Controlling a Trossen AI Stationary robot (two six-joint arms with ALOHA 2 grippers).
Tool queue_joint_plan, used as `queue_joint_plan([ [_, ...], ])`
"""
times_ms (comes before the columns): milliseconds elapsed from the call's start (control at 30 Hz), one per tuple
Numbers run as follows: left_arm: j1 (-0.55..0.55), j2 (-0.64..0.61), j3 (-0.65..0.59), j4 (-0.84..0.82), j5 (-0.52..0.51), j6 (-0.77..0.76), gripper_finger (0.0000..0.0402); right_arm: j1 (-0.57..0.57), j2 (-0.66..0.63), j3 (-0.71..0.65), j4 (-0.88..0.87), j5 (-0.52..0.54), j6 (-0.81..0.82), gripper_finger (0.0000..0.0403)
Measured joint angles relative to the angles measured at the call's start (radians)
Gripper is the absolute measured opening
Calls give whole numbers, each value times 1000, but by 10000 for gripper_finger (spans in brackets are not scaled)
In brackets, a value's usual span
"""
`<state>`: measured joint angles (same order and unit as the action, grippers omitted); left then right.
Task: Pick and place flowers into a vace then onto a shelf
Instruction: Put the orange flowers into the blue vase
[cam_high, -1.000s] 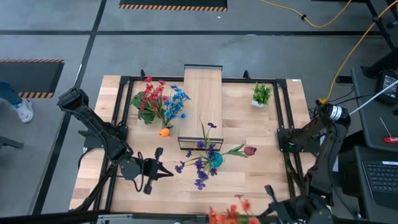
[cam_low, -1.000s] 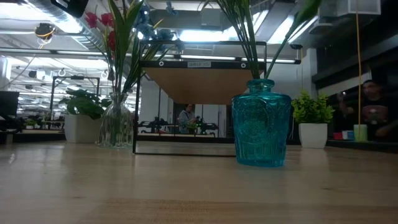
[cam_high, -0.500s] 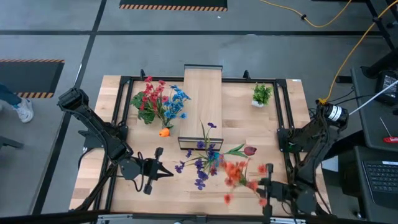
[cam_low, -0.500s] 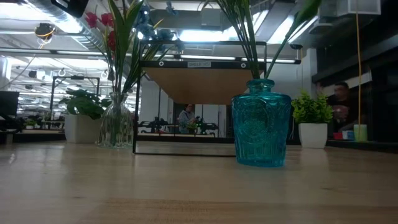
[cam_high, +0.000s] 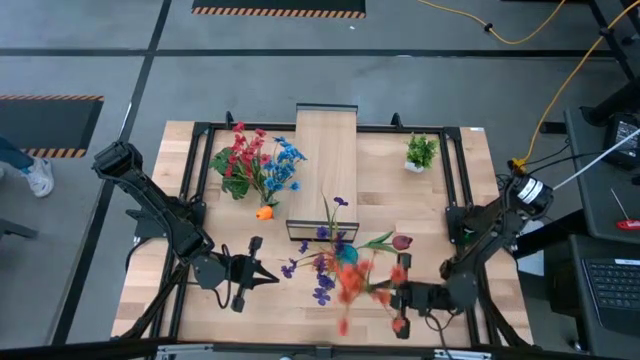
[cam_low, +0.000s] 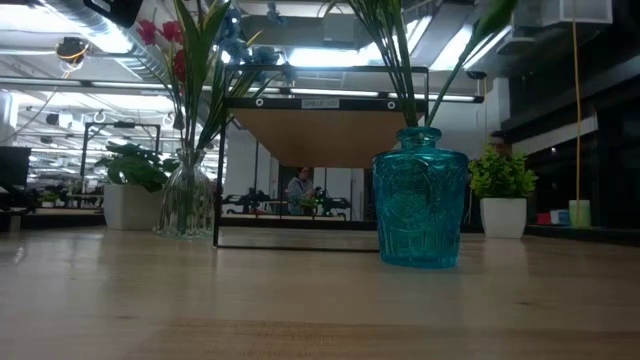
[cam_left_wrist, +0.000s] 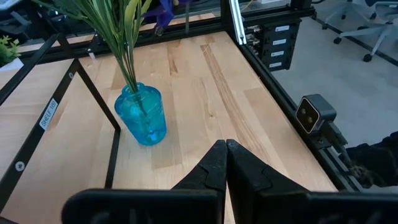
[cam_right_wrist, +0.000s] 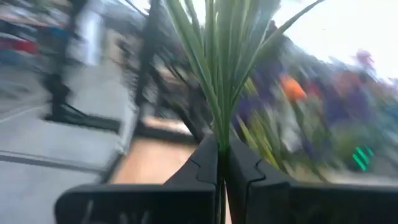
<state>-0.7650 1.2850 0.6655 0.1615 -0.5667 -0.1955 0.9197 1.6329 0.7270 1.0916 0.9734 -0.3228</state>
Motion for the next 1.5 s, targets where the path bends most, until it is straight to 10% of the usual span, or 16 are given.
queue_joint_plan([
  [333,0,0,0,-1,0,0,3,-90,0,-55,197,-277,-124,6],
  [1500,0,0,0,-8,34,26,4,-318,218,-84,481,-377,-159,6],
])
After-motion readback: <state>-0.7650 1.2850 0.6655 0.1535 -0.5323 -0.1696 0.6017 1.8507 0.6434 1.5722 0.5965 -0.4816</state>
